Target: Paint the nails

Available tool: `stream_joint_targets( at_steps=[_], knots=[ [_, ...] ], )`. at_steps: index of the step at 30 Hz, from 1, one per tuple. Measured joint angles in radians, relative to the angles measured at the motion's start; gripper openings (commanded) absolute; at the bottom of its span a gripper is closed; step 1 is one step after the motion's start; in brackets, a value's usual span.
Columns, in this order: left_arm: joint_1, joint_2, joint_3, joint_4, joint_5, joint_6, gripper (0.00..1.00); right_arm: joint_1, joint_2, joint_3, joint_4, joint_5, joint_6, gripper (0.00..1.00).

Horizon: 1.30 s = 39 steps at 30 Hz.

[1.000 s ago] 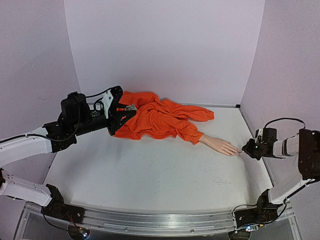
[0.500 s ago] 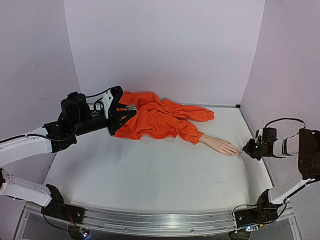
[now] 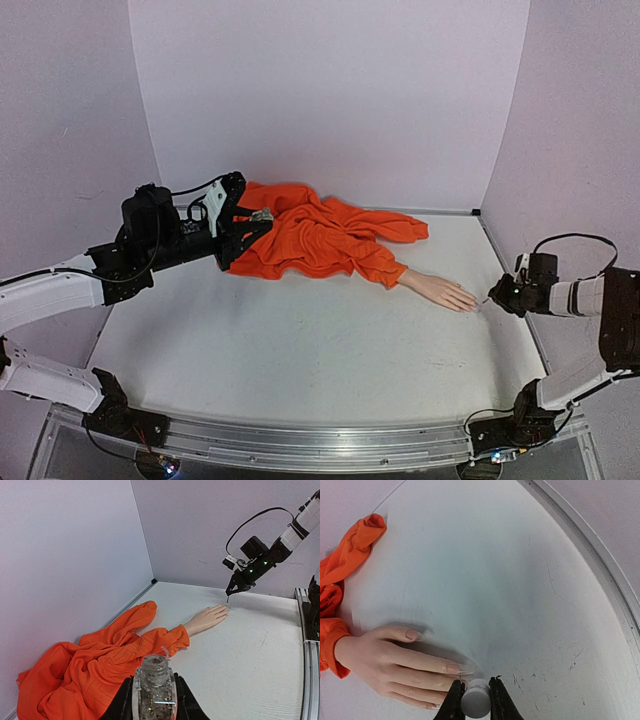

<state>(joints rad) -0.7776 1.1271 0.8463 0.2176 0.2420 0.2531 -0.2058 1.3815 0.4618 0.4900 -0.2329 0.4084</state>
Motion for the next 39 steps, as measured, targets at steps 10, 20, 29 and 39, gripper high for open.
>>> stream_joint_targets(
  at_steps=[10, 20, 29, 39],
  knots=[
    [0.000, 0.000, 0.000, 0.000, 0.000, 0.000, 0.00, 0.000, 0.002, -0.007, 0.020, -0.048, -0.005, 0.00],
    [0.000, 0.000, 0.000, 0.000, 0.000, 0.000, 0.00, 0.003, 0.027, -0.007, 0.027, -0.067, -0.005, 0.00],
    [0.000, 0.000, 0.000, 0.000, 0.000, 0.000, 0.00, 0.004, 0.045, -0.006, 0.027, -0.066, -0.004, 0.00],
    [0.000, 0.000, 0.000, 0.000, 0.000, 0.000, 0.00, 0.005, 0.057, -0.005, 0.027, -0.058, -0.003, 0.00]
  ],
)
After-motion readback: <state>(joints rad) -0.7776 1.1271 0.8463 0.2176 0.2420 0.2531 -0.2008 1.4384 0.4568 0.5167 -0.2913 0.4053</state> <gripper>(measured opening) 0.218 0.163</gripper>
